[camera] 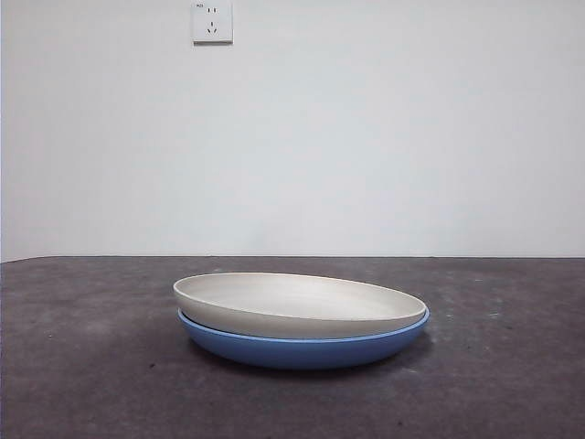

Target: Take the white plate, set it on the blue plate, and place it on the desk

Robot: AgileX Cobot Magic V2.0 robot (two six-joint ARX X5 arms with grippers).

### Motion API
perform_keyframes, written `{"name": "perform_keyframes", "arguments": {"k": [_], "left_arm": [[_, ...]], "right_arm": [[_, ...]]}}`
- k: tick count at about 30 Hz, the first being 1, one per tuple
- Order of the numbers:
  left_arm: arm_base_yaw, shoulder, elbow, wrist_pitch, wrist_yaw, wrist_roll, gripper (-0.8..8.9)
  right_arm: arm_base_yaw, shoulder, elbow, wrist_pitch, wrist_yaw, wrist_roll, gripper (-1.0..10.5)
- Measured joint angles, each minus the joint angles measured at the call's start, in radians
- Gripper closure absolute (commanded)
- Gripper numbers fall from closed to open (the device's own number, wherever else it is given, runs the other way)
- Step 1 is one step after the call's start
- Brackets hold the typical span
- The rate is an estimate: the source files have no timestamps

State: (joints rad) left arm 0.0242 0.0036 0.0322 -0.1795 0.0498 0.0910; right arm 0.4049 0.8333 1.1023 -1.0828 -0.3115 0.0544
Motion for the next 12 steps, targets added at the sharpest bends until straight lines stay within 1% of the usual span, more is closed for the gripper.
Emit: {"name": "perform_keyframes", "arguments": {"k": [3,6,12], "left_arm": [[0.0,0.0,0.0,0.0,0.0,0.0,8.05],[0.0,0.0,0.0,0.0,0.0,0.0,8.05],[0.0,0.0,0.0,0.0,0.0,0.0,8.05]], "right_arm": [[-0.022,-0.009,0.0,0.037,-0.003,-0.017,9.4],[-0.083,-0.045,0.0,0.135,-0.003,-0.021,9.4],[-0.26,-0.206,-0.054,0.457,-0.002,0.0,9.4]]}}
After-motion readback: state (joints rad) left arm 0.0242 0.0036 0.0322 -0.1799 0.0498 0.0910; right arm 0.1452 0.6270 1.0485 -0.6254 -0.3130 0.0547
